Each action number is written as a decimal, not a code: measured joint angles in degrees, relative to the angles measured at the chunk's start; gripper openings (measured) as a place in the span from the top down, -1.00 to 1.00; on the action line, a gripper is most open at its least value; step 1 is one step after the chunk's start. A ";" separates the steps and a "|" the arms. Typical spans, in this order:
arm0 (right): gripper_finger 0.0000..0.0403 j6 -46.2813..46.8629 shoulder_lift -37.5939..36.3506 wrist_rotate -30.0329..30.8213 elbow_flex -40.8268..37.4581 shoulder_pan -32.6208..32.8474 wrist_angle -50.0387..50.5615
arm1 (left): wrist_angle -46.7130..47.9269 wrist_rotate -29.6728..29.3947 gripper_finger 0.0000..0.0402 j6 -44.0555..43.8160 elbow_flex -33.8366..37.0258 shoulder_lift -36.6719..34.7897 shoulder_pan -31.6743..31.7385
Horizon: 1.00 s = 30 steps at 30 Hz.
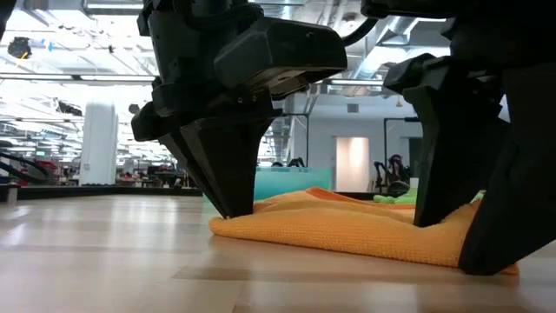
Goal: Roll microfiber towels into tight, uniform cylinder then place into a basket
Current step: Roll the orange microfiber towel
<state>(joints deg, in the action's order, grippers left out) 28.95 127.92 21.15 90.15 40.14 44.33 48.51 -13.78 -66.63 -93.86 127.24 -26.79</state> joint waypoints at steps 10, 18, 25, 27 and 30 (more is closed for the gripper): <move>0.59 3.06 0.17 0.39 -0.20 -0.02 0.16 | 0.21 -2.08 0.68 6.09 0.00 0.07 -0.59; 0.89 4.22 0.17 0.71 -0.24 0.41 0.26 | 2.45 -1.94 0.32 9.05 -0.07 0.07 -0.63; 0.87 4.22 0.24 0.88 -0.33 1.36 0.09 | 4.66 -1.90 0.16 11.72 -0.13 0.04 -0.68; 0.91 4.22 0.24 0.87 -0.35 1.38 -0.06 | 4.79 -1.41 0.15 13.42 -0.13 0.02 -0.70; 0.91 4.15 0.26 1.08 -0.39 1.90 -0.76 | 5.17 -1.26 0.15 15.55 -0.11 -0.35 -1.29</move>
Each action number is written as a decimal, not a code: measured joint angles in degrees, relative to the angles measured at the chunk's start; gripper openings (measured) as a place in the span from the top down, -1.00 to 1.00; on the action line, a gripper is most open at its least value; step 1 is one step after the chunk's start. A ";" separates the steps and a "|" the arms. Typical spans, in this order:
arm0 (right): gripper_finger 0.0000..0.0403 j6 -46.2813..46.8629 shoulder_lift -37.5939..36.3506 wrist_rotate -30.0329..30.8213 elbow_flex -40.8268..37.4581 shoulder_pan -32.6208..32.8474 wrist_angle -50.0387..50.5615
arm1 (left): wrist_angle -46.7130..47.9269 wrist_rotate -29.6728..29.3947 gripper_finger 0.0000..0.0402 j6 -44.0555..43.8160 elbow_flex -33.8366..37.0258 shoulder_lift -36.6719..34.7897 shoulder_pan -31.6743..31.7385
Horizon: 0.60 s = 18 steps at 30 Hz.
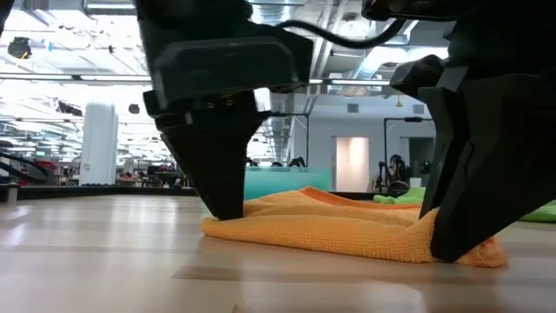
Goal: Roll microfiber towels into tight, uniform cylinder then place into a basket
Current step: Roll the orange microfiber towel
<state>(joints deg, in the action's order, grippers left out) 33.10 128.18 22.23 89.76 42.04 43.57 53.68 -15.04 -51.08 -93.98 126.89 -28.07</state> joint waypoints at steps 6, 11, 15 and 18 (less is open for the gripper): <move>0.83 -0.09 0.15 1.12 -0.09 1.05 -0.30 | 2.65 -3.74 0.15 2.31 0.56 -1.76 -3.87; 0.90 -0.04 0.15 1.04 -0.09 0.96 -0.34 | 3.30 -5.96 0.16 3.07 0.33 -3.72 -7.54; 0.90 -0.04 0.15 0.97 -0.09 0.94 -0.41 | 1.46 -13.90 0.16 8.16 0.40 -3.59 -11.36; 0.85 -0.04 0.15 0.98 -0.09 0.94 -0.48 | -0.52 -20.53 0.16 15.54 0.38 -3.63 -13.46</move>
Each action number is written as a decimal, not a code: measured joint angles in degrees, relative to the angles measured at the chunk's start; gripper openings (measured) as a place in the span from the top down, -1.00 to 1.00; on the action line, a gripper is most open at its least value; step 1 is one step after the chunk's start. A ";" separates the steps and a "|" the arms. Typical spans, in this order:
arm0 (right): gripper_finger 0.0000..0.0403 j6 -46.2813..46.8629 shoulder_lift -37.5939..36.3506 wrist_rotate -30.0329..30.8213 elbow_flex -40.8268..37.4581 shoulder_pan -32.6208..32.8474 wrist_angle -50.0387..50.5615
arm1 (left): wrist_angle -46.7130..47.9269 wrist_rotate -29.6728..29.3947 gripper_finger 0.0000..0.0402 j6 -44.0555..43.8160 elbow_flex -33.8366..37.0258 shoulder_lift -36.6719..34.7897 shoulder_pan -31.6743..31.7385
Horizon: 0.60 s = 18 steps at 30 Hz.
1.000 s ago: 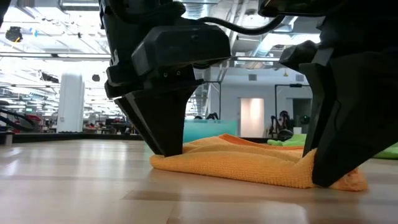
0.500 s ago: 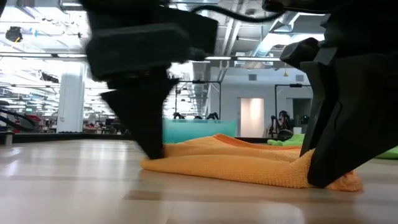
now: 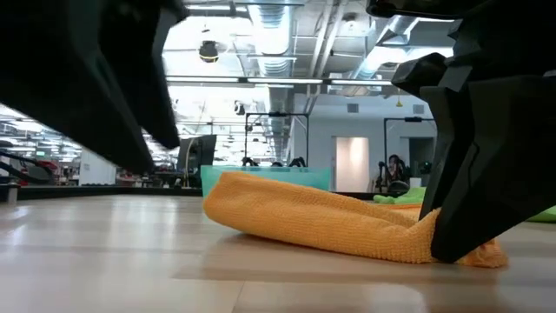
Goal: Roll microfiber towels into tight, uniform cylinder then place into a basket
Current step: Roll the orange microfiber towel
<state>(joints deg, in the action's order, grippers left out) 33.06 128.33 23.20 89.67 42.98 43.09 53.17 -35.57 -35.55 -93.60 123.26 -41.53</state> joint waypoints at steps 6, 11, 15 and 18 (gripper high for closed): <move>0.89 0.02 0.00 -0.02 0.00 0.00 -0.06 | -6.06 -3.09 0.16 15.99 -0.04 -0.02 0.49; 0.87 0.02 0.00 -0.02 0.00 0.00 -0.08 | -9.18 0.46 0.16 21.57 -0.07 -0.07 3.99; 0.84 0.02 0.00 -0.02 0.00 0.00 -0.10 | -10.14 4.81 0.16 24.12 -0.11 -0.11 6.22; 0.88 0.02 0.00 -0.02 0.00 -0.02 -0.10 | -10.17 5.62 0.16 24.41 -0.11 -0.13 6.36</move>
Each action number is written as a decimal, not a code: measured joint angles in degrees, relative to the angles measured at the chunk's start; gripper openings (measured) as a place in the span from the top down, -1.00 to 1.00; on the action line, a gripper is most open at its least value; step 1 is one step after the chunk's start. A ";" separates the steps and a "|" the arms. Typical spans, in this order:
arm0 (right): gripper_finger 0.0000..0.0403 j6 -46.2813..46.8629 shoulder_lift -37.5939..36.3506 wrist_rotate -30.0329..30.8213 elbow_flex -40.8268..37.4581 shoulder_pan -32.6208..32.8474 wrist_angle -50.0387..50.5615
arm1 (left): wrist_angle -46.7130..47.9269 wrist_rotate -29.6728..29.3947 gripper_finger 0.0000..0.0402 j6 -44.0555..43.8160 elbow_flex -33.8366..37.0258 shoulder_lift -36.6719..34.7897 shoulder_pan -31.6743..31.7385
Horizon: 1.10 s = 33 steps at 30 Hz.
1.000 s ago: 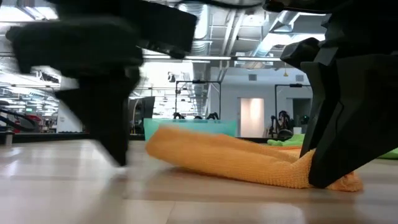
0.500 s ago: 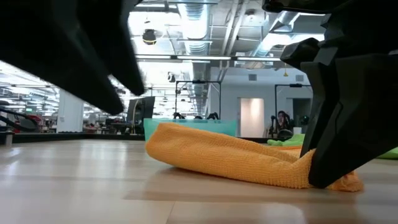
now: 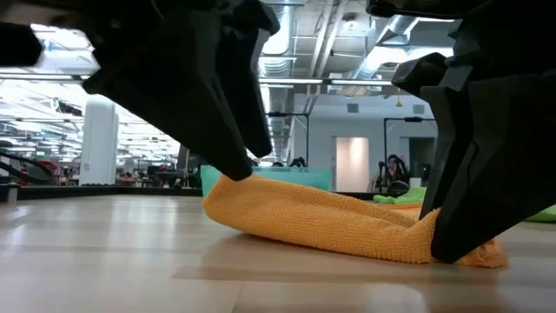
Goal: Roll microfiber towels into tight, uniform cylinder then place into a basket
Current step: Roll the orange microfiber towel
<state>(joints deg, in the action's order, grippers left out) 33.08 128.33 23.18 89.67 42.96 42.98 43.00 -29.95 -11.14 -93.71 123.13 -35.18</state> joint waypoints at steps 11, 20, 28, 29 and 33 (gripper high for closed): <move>0.86 0.00 0.00 -0.13 0.00 -0.07 -0.07 | -0.48 -2.48 0.16 -0.44 0.81 2.90 -0.09; 0.86 -0.02 -0.02 0.00 0.00 0.04 -0.17 | -0.66 -3.47 0.16 -3.10 3.68 3.38 1.52; 0.90 -0.95 0.01 0.09 0.01 0.52 -0.41 | -4.23 -1.44 0.16 -2.62 6.64 2.99 3.12; 0.90 -1.25 0.02 0.07 0.04 0.70 -0.49 | -5.00 -0.96 0.16 -2.01 7.00 2.99 3.26; 0.87 -1.85 0.07 0.27 0.04 1.36 -0.64 | -6.66 1.19 0.28 -3.18 8.07 2.89 3.56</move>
<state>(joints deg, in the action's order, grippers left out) 31.23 128.40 23.45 89.71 44.33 42.34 36.34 -28.76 -14.31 -85.64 126.02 -31.62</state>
